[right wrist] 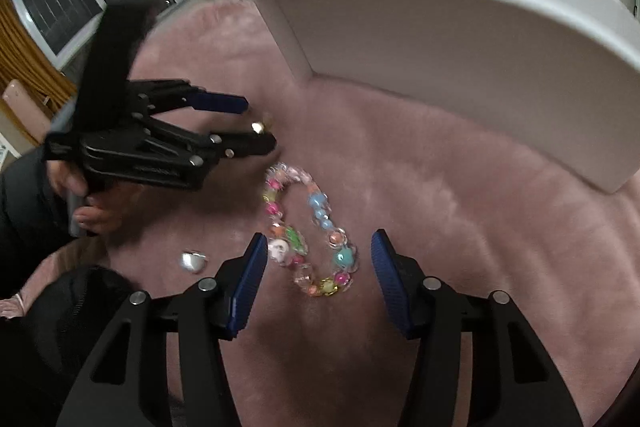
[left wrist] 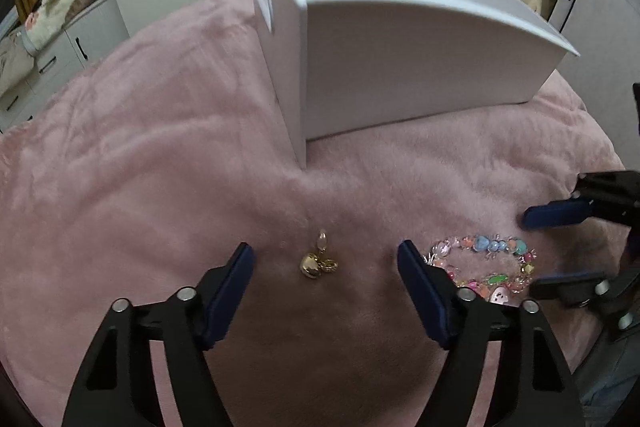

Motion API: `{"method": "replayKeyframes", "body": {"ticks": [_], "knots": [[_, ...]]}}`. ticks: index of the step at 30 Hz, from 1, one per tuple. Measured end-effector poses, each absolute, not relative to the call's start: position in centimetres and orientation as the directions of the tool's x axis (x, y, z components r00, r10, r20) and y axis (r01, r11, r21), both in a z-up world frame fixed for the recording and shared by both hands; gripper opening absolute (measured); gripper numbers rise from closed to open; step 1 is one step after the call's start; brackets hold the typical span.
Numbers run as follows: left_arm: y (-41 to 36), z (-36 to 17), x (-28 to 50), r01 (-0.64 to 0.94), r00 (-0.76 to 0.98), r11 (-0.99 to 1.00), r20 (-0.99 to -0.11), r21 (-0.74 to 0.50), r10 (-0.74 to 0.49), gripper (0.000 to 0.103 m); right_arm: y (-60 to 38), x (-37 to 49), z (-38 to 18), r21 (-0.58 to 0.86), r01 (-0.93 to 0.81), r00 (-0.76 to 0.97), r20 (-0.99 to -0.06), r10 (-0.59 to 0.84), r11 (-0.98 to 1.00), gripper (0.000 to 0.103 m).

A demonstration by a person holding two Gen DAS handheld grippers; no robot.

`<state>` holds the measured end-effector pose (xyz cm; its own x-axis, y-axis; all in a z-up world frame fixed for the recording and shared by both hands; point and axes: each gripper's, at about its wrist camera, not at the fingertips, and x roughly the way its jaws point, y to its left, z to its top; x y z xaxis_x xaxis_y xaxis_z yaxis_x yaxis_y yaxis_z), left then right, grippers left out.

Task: Organize jewelry
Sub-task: 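Grasp the gold charm with the left tool while the right tool grasps the colorful charm bracelet, then drop the gold charm into the bin with the left tool while the right tool drops the colorful bracelet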

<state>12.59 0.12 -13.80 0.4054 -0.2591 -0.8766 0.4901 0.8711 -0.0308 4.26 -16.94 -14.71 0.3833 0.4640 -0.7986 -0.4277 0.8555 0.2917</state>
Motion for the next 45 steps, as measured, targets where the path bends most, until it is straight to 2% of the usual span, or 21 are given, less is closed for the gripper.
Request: {"method": "replayKeyframes", "body": {"ticks": [1,3,6,11,16,21,24,34,45], "knots": [[0.0,-14.2,12.7,0.489,0.395,0.872,-0.882,-0.037,-0.258,0.061,-16.8,4.5,-15.3,0.290,-0.416,0.375,-0.808,0.454,0.862,0.053],[-0.1,-14.9,12.9,0.478,0.387,0.878,-0.888,-0.037,-0.248,0.059,-16.5,4.6,-16.0,0.283,-0.415,0.371,-0.815,0.445,0.865,0.049],[-0.2,-15.0,13.1,0.470,0.387,0.882,-0.889,-0.038,-0.245,0.054,-16.5,4.6,-15.5,0.287,-0.428,0.370,-0.809,0.456,0.857,0.014],[-0.2,-14.7,13.4,0.459,0.385,0.888,-0.894,-0.032,-0.231,0.022,-17.7,4.6,-15.2,0.308,-0.400,0.386,-0.798,0.463,0.863,0.012],[-0.5,-14.3,13.4,0.460,0.391,0.888,-0.891,-0.027,-0.230,0.022,-18.7,4.0,-14.2,0.314,-0.395,0.428,-0.769,0.475,0.863,0.012],[-1.5,-12.9,13.5,0.481,0.398,0.876,-0.881,-0.038,-0.257,0.022,-20.6,3.1,-11.7,0.370,-0.383,0.521,-0.670,0.529,0.846,0.012],[-2.1,-11.9,13.2,0.497,0.406,0.867,-0.870,-0.048,-0.281,0.022,-21.4,3.0,-10.6,0.376,-0.366,0.559,-0.642,0.524,0.851,0.012],[-4.5,-9.5,11.4,0.554,0.434,0.830,-0.827,-0.067,-0.357,0.022,-23.1,1.9,-8.9,0.366,-0.327,0.620,-0.613,0.490,0.871,0.012],[-6.3,-5.6,10.1,0.558,0.468,0.827,-0.795,-0.074,-0.387,0.022,-25.5,-0.2,-6.4,0.335,-0.250,0.695,-0.591,0.409,0.909,0.012]]}}
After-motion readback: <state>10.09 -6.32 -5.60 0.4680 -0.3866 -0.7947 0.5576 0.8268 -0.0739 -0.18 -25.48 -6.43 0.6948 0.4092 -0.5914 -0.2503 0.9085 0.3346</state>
